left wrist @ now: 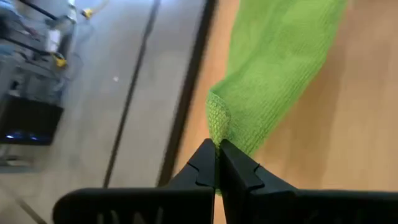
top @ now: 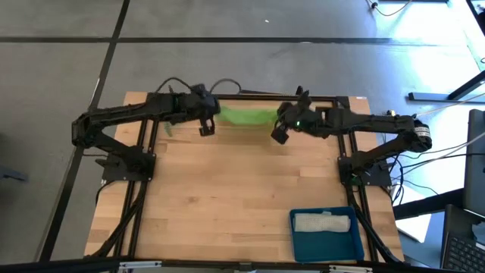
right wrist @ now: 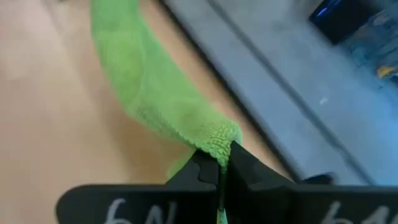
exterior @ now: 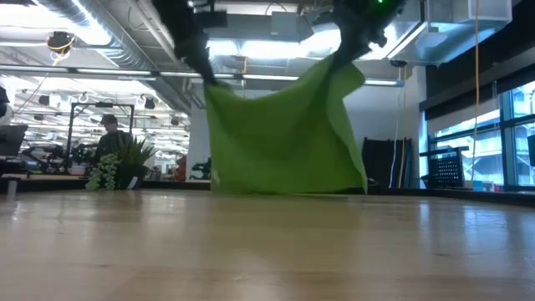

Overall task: Roll microfiber towels into tight, uniform cylinder then place into a basket
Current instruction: Fold the green towel

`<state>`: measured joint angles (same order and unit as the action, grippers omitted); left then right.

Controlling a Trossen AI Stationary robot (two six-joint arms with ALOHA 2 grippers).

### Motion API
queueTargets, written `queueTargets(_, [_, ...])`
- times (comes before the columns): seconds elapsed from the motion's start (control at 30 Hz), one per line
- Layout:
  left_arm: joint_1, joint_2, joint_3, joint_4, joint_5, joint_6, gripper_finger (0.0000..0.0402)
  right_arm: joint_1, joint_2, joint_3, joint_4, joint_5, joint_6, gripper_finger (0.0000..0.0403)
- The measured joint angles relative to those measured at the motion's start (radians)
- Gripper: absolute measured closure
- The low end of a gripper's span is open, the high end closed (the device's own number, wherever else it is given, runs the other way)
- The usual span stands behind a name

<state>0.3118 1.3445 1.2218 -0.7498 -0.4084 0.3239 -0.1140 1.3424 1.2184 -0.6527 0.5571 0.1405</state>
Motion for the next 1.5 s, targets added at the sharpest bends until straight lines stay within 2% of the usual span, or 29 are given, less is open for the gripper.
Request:
queueTargets(0.37, [-0.165, 0.0, -0.263, 0.004, 0.06, -0.172, 0.0402, 0.194, 0.005, -0.276, 0.104, -0.066, 0.311, 0.04])
queueTargets(0.6, [-0.304, 0.001, -0.45, 0.101, 0.065, -0.344, 0.0402, 0.3, 0.005, -0.452, 0.436, -0.166, 0.394, 0.04])
queueTargets(0.87, [-0.452, 0.001, -0.612, 0.267, 0.064, -0.475, 0.0402, 0.378, 0.036, -0.605, 0.704, -0.167, 0.479, 0.04])
queueTargets(1.1, [-0.544, 0.001, -0.689, 0.336, 0.062, -0.509, 0.0402, 0.418, 0.186, -0.576, 0.74, -0.167, 0.505, 0.04])
queueTargets(1.27, [-0.591, 0.001, -0.715, 0.347, 0.063, -0.509, 0.0402, 0.426, 0.287, -0.518, 0.737, -0.172, 0.459, 0.0398])
queueTargets(1.5, [-0.623, 0.001, -0.717, 0.346, 0.062, -0.529, 0.0402, 0.407, 0.344, -0.478, 0.737, -0.321, 0.458, 0.0367])
